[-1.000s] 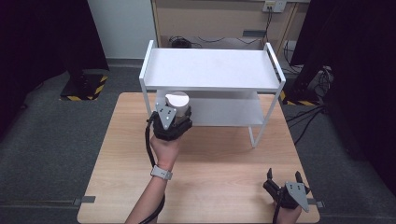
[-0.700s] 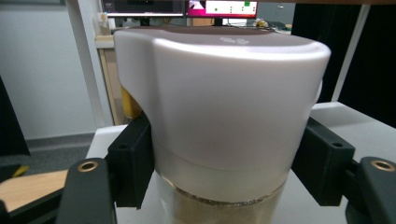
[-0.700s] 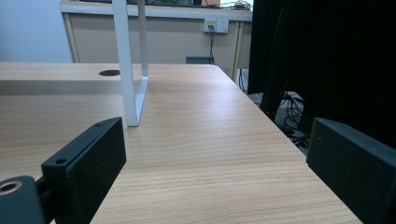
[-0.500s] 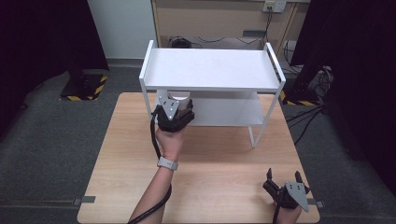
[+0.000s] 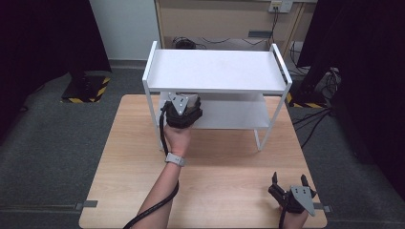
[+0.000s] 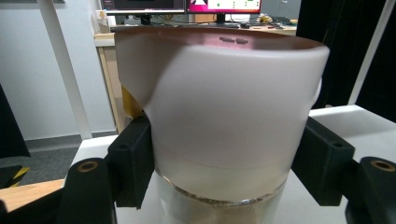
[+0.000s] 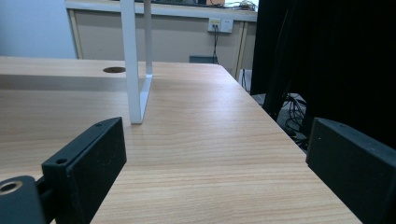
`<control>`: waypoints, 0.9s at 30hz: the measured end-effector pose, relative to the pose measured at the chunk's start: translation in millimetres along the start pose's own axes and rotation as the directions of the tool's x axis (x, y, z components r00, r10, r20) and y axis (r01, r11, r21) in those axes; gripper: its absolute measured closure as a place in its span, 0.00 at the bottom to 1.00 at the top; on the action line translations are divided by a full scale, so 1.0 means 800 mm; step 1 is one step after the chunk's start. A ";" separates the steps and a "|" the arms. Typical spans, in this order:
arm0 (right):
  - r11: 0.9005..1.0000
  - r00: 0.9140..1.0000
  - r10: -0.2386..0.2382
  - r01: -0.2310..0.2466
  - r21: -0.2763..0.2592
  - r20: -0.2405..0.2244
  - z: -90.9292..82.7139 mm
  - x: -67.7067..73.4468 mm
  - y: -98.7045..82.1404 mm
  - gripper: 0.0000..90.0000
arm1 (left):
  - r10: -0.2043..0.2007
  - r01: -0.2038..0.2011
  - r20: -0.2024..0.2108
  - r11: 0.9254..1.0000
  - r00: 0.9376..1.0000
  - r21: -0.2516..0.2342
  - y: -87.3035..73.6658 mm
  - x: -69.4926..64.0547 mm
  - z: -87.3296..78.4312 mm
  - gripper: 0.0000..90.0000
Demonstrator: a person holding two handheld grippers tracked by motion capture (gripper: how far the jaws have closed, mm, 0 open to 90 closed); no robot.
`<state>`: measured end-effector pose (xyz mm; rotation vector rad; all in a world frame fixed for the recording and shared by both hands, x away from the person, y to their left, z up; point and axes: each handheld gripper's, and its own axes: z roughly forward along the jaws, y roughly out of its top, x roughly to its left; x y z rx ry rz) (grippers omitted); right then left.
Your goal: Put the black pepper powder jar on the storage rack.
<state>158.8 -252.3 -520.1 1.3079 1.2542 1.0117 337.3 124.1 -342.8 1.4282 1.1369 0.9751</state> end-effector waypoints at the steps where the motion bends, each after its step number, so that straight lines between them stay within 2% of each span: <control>1: 1.000 1.000 -0.001 0.001 0.000 0.000 0.000 0.000 0.000 0.05 | -0.002 0.002 -0.002 1.000 1.000 0.001 0.000 0.000 0.002 0.33; 6: 1.000 1.000 -0.008 0.008 0.004 -0.003 0.001 0.000 0.001 0.05 | -0.016 0.016 -0.013 1.000 1.000 0.007 0.001 -0.001 0.008 0.33; 7: 1.000 1.000 -0.010 0.010 0.005 -0.003 0.001 0.000 0.001 0.05 | 0.003 -0.003 0.004 1.000 1.000 -0.010 -0.002 0.005 0.010 0.33; 11: 1.000 1.000 -0.016 0.016 0.004 -0.004 0.001 0.001 0.001 0.05 | 0.017 -0.017 0.009 0.999 1.000 -0.027 -0.007 0.007 0.010 0.33; 19: 0.999 1.000 -0.030 0.030 0.009 -0.007 0.001 0.002 0.002 0.06 | 0.006 -0.005 0.026 1.000 1.000 -0.021 -0.008 0.016 0.009 0.32; 21: 0.999 0.999 -0.033 0.033 0.016 -0.008 0.002 0.002 0.003 0.06 | 0.009 -0.009 0.027 1.000 1.000 -0.003 -0.006 0.017 0.009 0.26; 23: 0.999 0.999 -0.035 0.035 0.017 -0.009 0.002 0.002 0.003 0.06 | 0.011 -0.010 0.036 1.000 0.999 -0.012 -0.008 0.019 0.006 0.21; 27: 0.999 0.999 -0.035 0.035 0.019 -0.009 0.002 0.002 0.004 0.06 | -0.034 0.034 0.045 0.999 0.998 -0.015 -0.007 0.020 0.000 0.08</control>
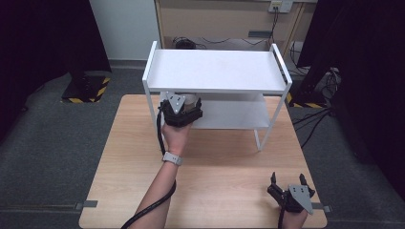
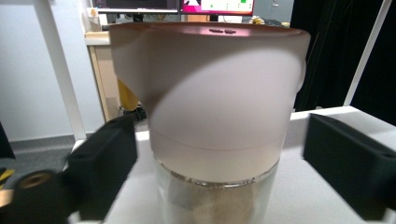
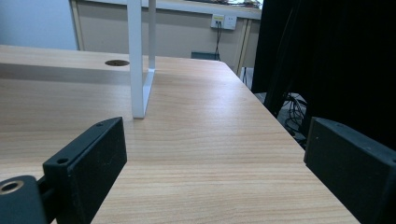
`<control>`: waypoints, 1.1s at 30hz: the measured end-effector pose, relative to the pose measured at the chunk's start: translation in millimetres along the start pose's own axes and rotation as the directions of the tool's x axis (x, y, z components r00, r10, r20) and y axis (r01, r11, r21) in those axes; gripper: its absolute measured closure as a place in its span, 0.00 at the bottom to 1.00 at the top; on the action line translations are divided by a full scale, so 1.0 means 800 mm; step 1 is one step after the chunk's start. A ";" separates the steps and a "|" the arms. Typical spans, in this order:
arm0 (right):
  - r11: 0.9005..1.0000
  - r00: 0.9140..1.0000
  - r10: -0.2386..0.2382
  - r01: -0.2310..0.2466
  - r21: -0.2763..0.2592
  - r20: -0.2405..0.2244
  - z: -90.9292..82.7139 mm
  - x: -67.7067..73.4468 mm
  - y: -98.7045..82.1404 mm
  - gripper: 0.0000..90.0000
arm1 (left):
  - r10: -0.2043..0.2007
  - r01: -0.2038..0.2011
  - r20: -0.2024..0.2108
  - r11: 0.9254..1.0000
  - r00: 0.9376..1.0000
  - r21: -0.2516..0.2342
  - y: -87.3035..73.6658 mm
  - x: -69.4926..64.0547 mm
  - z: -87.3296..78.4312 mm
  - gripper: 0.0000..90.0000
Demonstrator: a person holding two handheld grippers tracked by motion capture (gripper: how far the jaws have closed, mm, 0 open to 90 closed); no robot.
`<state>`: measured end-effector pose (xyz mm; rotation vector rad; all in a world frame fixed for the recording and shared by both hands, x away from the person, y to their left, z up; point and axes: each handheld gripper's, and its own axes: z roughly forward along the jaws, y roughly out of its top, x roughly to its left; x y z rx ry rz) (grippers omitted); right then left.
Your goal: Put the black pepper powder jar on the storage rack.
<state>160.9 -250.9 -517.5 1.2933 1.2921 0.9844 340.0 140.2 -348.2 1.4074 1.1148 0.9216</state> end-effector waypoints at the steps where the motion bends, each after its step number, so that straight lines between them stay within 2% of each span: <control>1: 1.000 1.000 -0.001 0.001 0.002 0.000 0.000 0.000 0.000 0.06 | -0.013 0.013 -0.001 1.000 1.000 0.000 0.000 0.000 -0.002 0.04; 2: 1.000 1.000 -0.002 0.002 0.003 -0.001 0.000 0.000 0.001 0.06 | -0.013 0.013 -0.003 1.000 1.000 0.003 0.001 -0.001 -0.004 0.01; 3: 1.000 1.000 -0.003 0.003 0.003 -0.002 0.000 0.000 0.001 0.06 | -0.008 0.008 -0.015 1.000 1.000 0.013 0.002 -0.004 -0.007 0.01; 6: 1.000 1.000 0.006 -0.006 0.004 -0.001 0.000 -0.001 0.001 0.06 | -0.005 0.005 -0.005 1.000 1.000 0.006 -0.003 -0.003 -0.017 0.00; 10: 1.000 1.000 0.013 -0.013 -0.002 0.000 0.000 -0.002 0.000 0.06 | 0.007 -0.007 -0.012 1.000 1.000 -0.001 -0.008 -0.006 -0.040 0.00; 11: 1.000 1.000 0.013 -0.013 -0.002 0.000 0.000 -0.002 0.000 0.06 | 0.007 -0.007 -0.012 1.000 1.000 -0.001 -0.008 -0.006 -0.040 0.00; 15: 1.000 1.000 0.019 -0.019 -0.004 -0.003 -0.001 -0.004 -0.001 0.06 | 0.010 -0.011 -0.010 1.000 1.000 -0.029 -0.020 0.000 -0.070 0.00; 22: 1.000 1.000 0.013 -0.013 0.000 -0.013 -0.001 -0.005 0.000 0.06 | 0.021 -0.022 -0.009 0.998 1.000 -0.051 -0.046 0.017 -0.116 0.00; 25: 1.000 1.000 0.006 -0.006 0.004 -0.014 -0.001 -0.005 0.000 0.06 | -0.032 0.032 -0.005 0.998 0.999 -0.054 -0.057 0.029 -0.136 0.00; 30: 1.000 1.000 -0.023 0.024 0.014 -0.020 -0.002 -0.002 0.002 0.06 | -0.031 0.029 -0.031 0.998 0.999 -0.057 -0.075 0.044 -0.164 0.00; 31: 1.000 0.999 -0.024 0.025 0.015 -0.021 -0.002 -0.002 0.002 0.06 | -0.031 0.029 -0.031 0.998 0.999 -0.057 -0.075 0.044 -0.164 0.00; 33: 1.000 1.000 -0.023 0.024 0.016 -0.019 -0.002 -0.002 0.002 0.05 | -0.075 0.072 -0.046 0.995 0.996 -0.066 -0.089 0.058 -0.178 0.00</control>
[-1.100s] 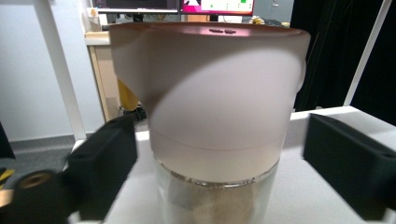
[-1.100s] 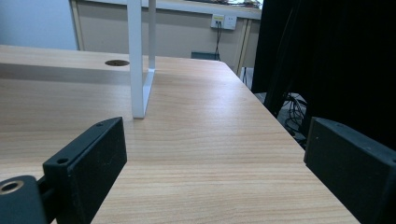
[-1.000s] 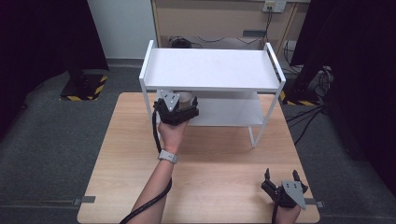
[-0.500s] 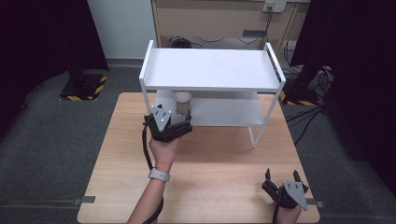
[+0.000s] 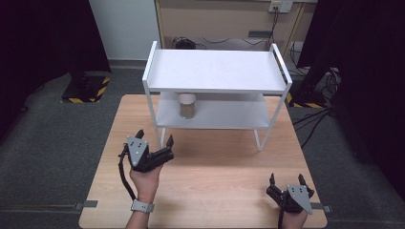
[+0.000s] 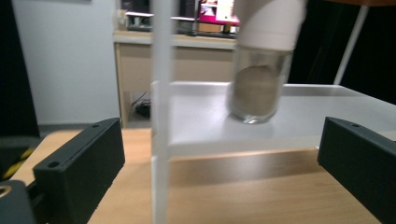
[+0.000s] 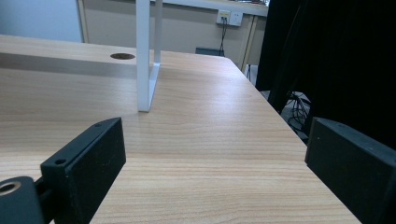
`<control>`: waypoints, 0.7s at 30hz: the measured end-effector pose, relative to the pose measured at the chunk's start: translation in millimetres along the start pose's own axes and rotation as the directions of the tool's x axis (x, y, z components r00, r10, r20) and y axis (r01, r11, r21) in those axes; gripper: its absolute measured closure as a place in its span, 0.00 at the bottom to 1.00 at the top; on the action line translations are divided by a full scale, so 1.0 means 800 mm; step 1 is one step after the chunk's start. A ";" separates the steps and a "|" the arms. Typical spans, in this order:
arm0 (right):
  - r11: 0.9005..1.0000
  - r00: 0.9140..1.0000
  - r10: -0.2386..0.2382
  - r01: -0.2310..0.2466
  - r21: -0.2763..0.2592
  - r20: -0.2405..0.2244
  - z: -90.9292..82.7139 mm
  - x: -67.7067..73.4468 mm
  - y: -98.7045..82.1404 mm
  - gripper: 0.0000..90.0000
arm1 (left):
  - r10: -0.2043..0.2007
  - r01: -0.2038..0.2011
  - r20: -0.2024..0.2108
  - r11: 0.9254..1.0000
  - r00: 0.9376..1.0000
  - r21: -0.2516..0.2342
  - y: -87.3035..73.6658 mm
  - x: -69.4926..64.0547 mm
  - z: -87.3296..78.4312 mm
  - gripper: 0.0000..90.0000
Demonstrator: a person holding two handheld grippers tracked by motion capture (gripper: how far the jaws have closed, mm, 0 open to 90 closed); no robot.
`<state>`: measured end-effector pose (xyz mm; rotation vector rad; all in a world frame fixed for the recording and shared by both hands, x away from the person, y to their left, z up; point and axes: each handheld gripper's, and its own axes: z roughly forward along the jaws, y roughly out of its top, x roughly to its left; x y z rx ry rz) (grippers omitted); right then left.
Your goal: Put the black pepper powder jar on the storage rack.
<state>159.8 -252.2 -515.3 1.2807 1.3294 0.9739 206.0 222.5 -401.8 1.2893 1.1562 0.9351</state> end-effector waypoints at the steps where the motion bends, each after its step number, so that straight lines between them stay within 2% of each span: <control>1: 1.000 1.000 0.000 0.000 0.000 0.000 0.000 0.000 0.000 0.05 | 0.000 0.000 0.000 1.000 1.000 0.000 0.000 0.000 0.000 0.00; 2: 1.000 1.000 0.003 -0.003 -0.003 0.001 0.000 0.000 -0.001 0.05 | -0.006 0.006 -0.015 1.000 1.000 -0.012 -0.010 0.010 -0.011 0.00; 4: 1.000 1.000 0.000 0.000 -0.003 0.004 0.000 0.001 -0.001 0.05 | -0.004 0.004 -0.022 1.000 1.000 -0.010 -0.014 0.015 -0.016 0.00; 7: 1.000 1.000 -0.025 0.025 0.004 0.002 0.001 0.003 0.001 0.05 | 0.012 -0.012 -0.058 1.000 0.998 0.000 -0.035 0.036 -0.030 0.00; 9: 1.000 1.000 -0.029 0.029 0.006 0.000 0.002 0.003 0.001 0.05 | 0.017 -0.017 -0.061 1.000 0.998 0.004 -0.036 0.038 -0.031 0.00; 10: 1.000 1.000 -0.027 0.027 0.004 0.000 0.001 0.003 0.001 0.05 | 0.042 -0.041 -0.075 0.999 0.996 0.008 -0.045 0.046 -0.034 0.00; 11: 1.000 1.000 -0.026 0.026 0.002 -0.001 0.001 0.003 0.001 0.05 | 0.042 -0.041 -0.075 0.999 0.996 0.008 -0.045 0.046 -0.034 0.01; 12: 1.000 1.000 -0.025 0.025 0.000 -0.001 0.001 0.002 0.000 0.05 | 0.063 -0.063 -0.082 0.998 0.995 0.001 -0.055 0.054 -0.038 0.02; 16: 1.000 1.000 -0.025 0.025 -0.003 0.000 0.001 0.002 0.000 0.05 | 0.092 -0.092 -0.104 0.996 0.990 0.007 -0.068 0.066 -0.040 0.01; 21: 1.000 1.000 -0.024 0.024 -0.004 -0.002 0.001 0.002 -0.001 0.05 | 0.096 -0.092 -0.126 0.995 0.987 0.037 -0.077 0.077 -0.041 0.00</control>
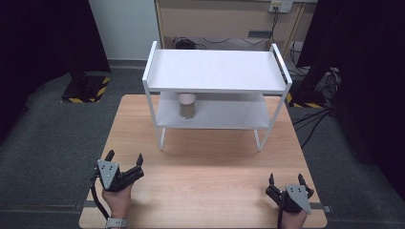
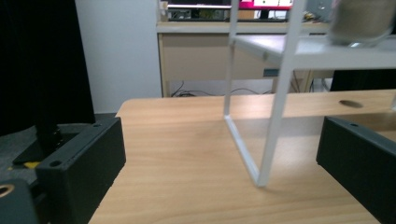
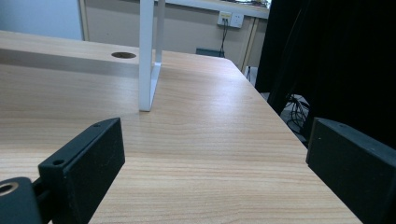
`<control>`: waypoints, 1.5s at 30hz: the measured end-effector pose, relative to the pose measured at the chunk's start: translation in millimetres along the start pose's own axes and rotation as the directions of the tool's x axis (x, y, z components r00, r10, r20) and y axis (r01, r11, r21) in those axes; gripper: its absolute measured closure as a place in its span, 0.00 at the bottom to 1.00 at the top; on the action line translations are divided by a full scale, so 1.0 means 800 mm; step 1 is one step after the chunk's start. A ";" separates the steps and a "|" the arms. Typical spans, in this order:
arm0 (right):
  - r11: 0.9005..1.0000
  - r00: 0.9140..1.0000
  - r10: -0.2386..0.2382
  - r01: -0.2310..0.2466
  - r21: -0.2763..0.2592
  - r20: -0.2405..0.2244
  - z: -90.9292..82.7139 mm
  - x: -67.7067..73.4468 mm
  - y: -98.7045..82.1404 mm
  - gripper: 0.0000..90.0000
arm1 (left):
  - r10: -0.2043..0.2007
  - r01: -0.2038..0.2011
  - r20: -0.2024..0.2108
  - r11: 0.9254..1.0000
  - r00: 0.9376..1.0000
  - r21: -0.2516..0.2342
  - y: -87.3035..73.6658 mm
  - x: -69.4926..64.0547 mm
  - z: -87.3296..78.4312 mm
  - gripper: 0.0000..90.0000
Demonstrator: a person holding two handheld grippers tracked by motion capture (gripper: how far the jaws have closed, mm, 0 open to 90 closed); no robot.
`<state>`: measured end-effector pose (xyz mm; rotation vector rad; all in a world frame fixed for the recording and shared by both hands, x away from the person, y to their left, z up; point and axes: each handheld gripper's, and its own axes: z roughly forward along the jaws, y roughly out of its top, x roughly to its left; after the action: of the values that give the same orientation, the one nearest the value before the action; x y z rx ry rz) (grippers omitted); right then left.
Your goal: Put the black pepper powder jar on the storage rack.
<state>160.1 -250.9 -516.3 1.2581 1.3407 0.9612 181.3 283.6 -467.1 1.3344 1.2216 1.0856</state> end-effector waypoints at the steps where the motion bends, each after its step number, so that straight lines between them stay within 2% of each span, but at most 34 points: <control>1: 1.000 1.000 0.001 -0.001 -0.001 -0.002 0.000 0.000 0.000 0.05 | -0.003 0.003 -0.011 1.000 1.000 0.013 -0.005 0.004 -0.001 0.00; 5: 1.000 1.000 -0.005 0.005 0.001 -0.003 0.000 0.000 0.000 0.05 | -0.016 0.017 -0.029 0.999 0.999 0.037 -0.015 0.010 0.000 0.00; 15: 1.000 1.000 -0.012 0.012 0.006 -0.005 0.001 0.000 0.001 0.05 | -0.003 0.008 -0.044 0.994 0.999 0.106 -0.031 0.030 0.001 0.00; 16: 1.000 1.000 -0.016 0.016 0.007 -0.005 0.001 0.000 0.001 0.05 | -0.019 0.024 -0.043 0.992 0.999 0.120 -0.036 0.035 0.000 0.00; 18: 1.000 1.000 -0.025 0.025 0.011 -0.007 0.002 0.001 0.002 0.05 | -0.025 0.030 -0.039 0.991 0.999 0.133 -0.040 0.038 0.001 0.00; 21: 0.999 0.999 -0.037 0.037 0.017 -0.007 0.002 0.003 0.003 0.05 | -0.028 0.032 -0.029 0.991 0.999 0.128 -0.042 0.039 0.002 0.00; 23: 0.999 0.999 -0.041 0.041 0.019 -0.005 0.003 0.003 0.003 0.05 | -0.041 0.042 -0.011 0.988 0.999 0.150 -0.040 0.042 0.004 0.00; 29: 0.999 0.999 -0.048 0.047 0.018 0.006 0.002 0.006 0.003 0.05 | -0.050 0.051 -0.013 0.986 0.999 0.161 -0.039 0.043 0.006 0.00; 35: 0.999 0.999 -0.040 0.040 0.014 0.013 0.001 0.007 0.002 0.05 | -0.042 0.043 -0.013 0.984 0.999 0.172 -0.037 0.042 0.006 0.00; 40: 0.999 0.999 -0.038 0.038 0.014 0.013 0.001 0.007 0.002 0.05 | -0.052 0.055 -0.022 0.983 0.998 0.175 -0.037 0.042 0.006 0.00; 42: 0.999 0.999 -0.035 0.035 0.012 0.014 0.001 0.007 0.002 0.05 | -0.041 0.044 -0.022 0.983 0.999 0.178 -0.036 0.039 0.006 0.00; 45: 0.999 0.999 -0.034 0.034 0.013 0.013 0.001 0.007 0.002 0.05 | -0.006 0.005 0.004 0.984 1.000 0.177 -0.035 0.037 0.007 0.00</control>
<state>161.3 -245.6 -515.6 1.2453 1.3559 0.9211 186.6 312.4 -496.0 1.4660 1.3428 0.9877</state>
